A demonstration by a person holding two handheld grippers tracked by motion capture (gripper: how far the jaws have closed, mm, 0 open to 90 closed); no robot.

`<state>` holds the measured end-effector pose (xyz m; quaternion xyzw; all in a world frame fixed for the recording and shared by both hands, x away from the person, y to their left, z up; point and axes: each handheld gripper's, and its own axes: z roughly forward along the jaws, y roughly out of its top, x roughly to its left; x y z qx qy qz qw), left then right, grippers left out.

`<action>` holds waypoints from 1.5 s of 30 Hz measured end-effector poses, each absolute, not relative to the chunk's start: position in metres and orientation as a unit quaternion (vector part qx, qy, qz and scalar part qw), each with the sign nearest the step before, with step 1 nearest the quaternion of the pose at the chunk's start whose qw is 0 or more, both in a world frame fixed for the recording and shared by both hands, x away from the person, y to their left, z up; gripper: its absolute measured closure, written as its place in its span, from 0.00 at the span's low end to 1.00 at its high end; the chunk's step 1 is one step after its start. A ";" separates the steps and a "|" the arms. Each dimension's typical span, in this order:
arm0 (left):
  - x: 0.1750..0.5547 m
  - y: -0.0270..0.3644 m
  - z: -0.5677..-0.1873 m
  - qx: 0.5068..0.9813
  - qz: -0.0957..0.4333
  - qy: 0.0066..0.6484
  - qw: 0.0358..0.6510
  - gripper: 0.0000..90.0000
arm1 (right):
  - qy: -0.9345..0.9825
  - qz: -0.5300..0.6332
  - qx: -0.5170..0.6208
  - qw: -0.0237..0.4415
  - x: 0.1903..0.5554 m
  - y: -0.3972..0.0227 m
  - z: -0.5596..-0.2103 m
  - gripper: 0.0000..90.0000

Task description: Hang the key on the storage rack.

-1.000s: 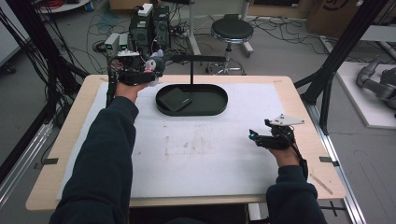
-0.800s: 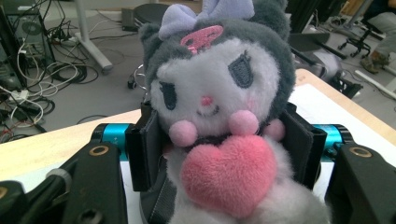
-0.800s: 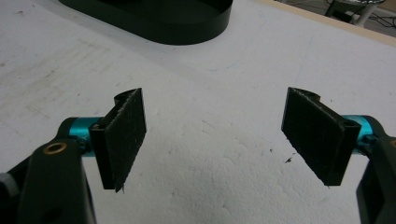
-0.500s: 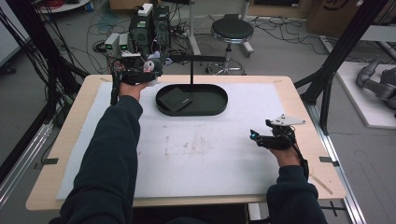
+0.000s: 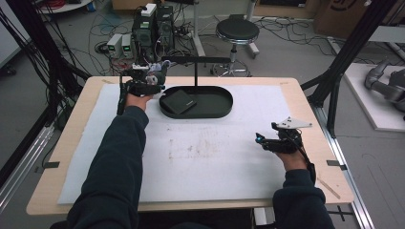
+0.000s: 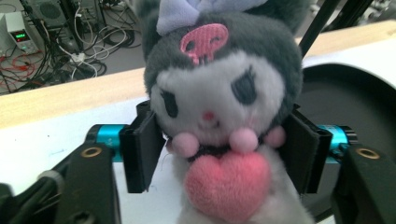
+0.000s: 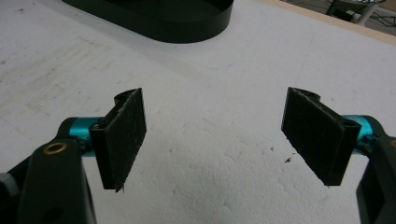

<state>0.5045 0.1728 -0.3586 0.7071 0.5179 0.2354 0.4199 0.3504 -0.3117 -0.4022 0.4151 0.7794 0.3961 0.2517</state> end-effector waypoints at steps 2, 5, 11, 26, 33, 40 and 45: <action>0.503 0.174 -0.363 0.710 0.234 0.516 0.418 0.33 | 0.780 0.397 0.414 0.252 0.350 -0.312 -0.402 0.25; 0.497 0.181 -0.367 0.699 0.238 0.514 0.436 0.25 | 0.780 0.396 0.414 0.252 0.350 -0.312 -0.403 0.25; 0.478 0.204 -0.370 0.690 0.239 0.508 0.456 0.24 | 0.783 0.393 0.409 0.253 0.350 -0.310 -0.403 0.25; 0.404 0.239 -0.370 0.693 0.265 0.424 0.519 0.24 | 0.787 0.391 0.401 0.259 0.348 -0.305 -0.404 0.25; 0.376 0.244 -0.381 0.674 0.277 0.425 0.537 0.20 | 0.787 0.392 0.400 0.258 0.348 -0.306 -0.404 0.25; 0.355 0.246 -0.384 0.669 0.287 0.421 0.541 0.20 | 0.789 0.390 0.397 0.260 0.347 -0.305 -0.404 0.25; 0.343 0.248 -0.390 0.671 0.287 0.418 0.540 0.20 | 0.789 0.391 0.395 0.263 0.346 -0.304 -0.404 0.25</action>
